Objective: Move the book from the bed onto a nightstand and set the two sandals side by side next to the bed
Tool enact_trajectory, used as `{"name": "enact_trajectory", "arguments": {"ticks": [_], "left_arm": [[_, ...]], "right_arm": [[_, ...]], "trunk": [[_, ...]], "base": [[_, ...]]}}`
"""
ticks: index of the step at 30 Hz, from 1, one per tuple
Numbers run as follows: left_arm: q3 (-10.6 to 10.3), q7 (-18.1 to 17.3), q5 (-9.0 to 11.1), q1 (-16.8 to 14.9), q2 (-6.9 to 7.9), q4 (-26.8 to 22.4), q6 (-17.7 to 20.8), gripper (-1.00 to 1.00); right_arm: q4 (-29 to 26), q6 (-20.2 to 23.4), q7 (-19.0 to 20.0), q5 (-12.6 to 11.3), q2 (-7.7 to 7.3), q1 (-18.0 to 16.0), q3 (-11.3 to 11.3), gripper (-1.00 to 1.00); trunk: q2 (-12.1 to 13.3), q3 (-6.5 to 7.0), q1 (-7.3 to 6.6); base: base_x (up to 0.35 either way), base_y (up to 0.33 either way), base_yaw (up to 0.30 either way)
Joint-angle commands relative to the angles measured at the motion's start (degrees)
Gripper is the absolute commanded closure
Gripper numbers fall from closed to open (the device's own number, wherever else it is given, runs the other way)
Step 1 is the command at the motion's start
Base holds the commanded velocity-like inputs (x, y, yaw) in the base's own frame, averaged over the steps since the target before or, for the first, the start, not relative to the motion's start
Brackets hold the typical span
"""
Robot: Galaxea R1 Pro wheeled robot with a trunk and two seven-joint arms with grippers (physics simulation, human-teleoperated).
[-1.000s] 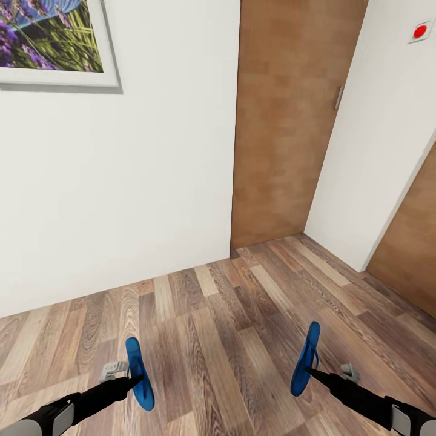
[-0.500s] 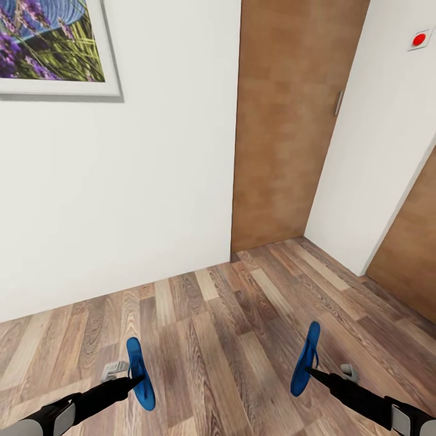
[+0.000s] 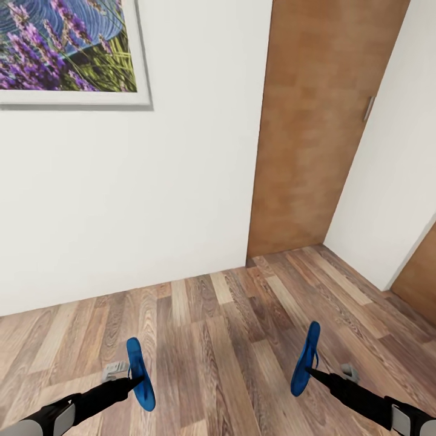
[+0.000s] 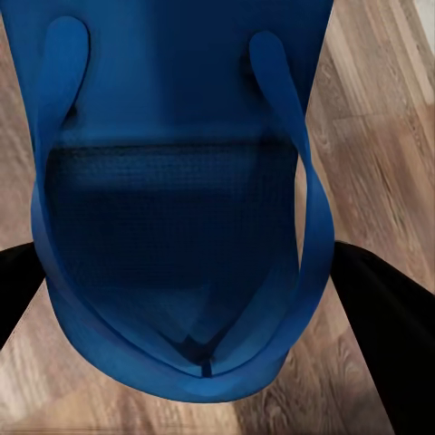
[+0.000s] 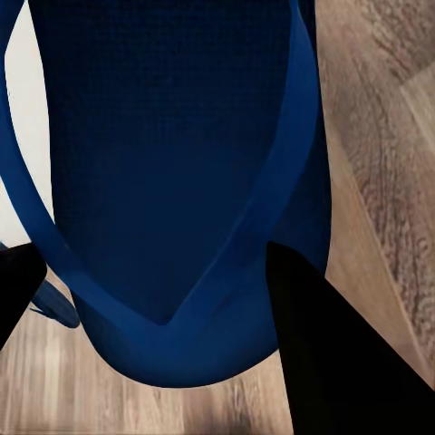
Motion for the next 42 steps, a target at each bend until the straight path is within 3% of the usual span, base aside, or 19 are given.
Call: {"name": "enact_trajectory", "arguments": {"ticks": [1, 14, 28, 42], "left_arm": [[-0.5, -0.1, 0.3, 0.0, 0.01, 0.0, -0.3, 1.00], [-0.6, -0.1, 0.3, 0.0, 0.01, 0.0, -0.3, 1.00], [-0.5, -0.1, 0.3, 0.0, 0.01, 0.0, -0.3, 1.00], [-0.6, -0.1, 0.3, 0.0, 0.01, 0.0, -0.3, 1.00]], "right_arm": [[0.2, 0.7, 0.2, -0.6, 0.00, -0.1, 0.5, 1.00], [0.2, 0.7, 0.2, -0.6, 0.00, -0.1, 0.5, 1.00], [0.2, 0.7, 0.2, -0.6, 0.00, -0.1, 0.5, 1.00], [0.2, 0.7, 0.2, -0.6, 0.00, -0.1, 0.5, 1.00]], "trunk": [[0.4, 0.13, -0.24], [5.6, 2.47, -3.09], [5.6, 2.47, -3.09], [5.6, 2.47, -3.09]], "base": [[0.000, 0.000, 0.043], [0.000, 0.000, 0.006], [0.000, 0.000, 0.014], [0.000, 0.000, 0.263]]}}
